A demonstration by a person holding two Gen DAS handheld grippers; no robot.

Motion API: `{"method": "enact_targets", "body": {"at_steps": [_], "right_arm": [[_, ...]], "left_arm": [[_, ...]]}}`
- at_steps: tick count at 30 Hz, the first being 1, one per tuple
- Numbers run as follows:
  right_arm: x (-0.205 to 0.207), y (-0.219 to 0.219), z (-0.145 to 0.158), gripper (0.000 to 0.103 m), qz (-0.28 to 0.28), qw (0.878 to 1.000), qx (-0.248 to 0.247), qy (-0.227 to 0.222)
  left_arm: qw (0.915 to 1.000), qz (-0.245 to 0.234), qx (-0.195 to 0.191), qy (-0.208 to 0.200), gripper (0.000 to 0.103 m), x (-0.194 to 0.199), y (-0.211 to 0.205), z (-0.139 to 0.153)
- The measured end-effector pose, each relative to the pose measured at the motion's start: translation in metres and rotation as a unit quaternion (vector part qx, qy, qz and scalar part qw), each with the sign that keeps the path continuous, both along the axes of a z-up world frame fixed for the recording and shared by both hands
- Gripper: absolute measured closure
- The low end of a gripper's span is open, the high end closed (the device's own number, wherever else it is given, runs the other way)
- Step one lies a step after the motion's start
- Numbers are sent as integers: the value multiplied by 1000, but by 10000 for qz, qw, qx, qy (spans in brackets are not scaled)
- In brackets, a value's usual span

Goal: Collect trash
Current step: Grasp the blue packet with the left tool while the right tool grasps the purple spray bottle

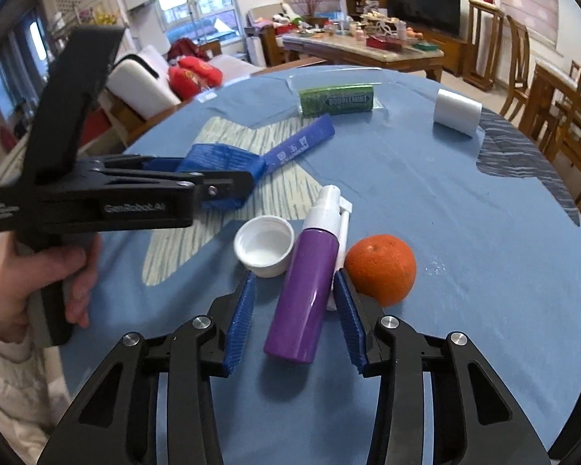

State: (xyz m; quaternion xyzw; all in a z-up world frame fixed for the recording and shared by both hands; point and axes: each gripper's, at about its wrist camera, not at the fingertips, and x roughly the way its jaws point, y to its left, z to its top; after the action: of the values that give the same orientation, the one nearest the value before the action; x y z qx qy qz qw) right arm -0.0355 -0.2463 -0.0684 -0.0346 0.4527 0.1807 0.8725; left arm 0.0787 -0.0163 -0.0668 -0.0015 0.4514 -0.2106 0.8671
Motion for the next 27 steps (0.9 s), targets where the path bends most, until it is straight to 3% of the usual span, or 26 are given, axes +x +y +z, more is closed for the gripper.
{"method": "enact_targets", "body": {"at_steps": [6, 14, 20, 27], "right_arm": [[-2, -10, 2, 77, -67, 9999, 59, -69], [-24, -31, 27, 78, -57, 9974, 624, -368], [-42, -53, 54, 78, -111, 9925, 1069, -577], [-63, -92, 78, 77, -407, 9879, 1213, -880]], "left_arm": [[9991, 146, -369, -136, 40, -7, 23, 8], [9969, 91, -716, -316, 40, -29, 35, 28], [9953, -172, -832, -457, 40, -39, 14, 49], [9920, -623, -920, -603, 40, -50, -33, 63]]}}
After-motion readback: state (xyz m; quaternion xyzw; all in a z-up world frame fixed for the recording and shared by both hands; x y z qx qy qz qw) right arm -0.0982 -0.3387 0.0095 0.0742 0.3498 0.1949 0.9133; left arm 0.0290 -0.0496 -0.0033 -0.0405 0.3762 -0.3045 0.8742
